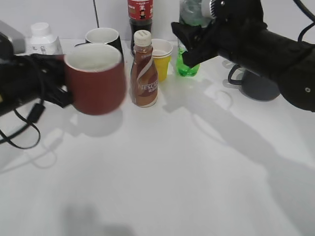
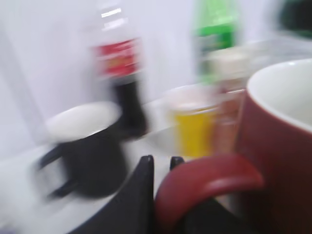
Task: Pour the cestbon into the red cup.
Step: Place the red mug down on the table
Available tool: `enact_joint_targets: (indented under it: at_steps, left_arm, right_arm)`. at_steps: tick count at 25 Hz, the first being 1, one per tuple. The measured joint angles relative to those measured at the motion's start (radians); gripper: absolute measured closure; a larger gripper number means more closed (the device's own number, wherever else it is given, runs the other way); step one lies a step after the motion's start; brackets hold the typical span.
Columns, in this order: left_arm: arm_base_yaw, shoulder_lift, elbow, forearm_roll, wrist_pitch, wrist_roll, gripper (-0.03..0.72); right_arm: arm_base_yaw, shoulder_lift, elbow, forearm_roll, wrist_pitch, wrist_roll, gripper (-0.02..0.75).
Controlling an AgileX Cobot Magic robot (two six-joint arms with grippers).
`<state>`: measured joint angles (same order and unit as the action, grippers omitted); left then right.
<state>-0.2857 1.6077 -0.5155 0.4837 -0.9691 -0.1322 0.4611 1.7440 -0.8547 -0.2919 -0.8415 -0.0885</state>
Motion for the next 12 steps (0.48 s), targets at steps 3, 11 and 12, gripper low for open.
enact_joint_targets:
  at_steps: [3,11,12]
  left_arm:
    - [0.053,0.000,0.001,-0.066,0.024,0.002,0.627]
    - [0.084,0.113,-0.036,-0.237,0.028,0.132,0.627]
    - [0.084,0.140,-0.051,-0.268,0.028,0.142,0.627]
  right_arm:
    - [0.000,0.000,0.000,0.084,0.057,0.001,0.270]
    - [0.000,0.025,-0.001,0.282,0.154,0.003,0.270]
    - [0.000,0.033,-0.001,0.292,0.155,0.003,0.270]
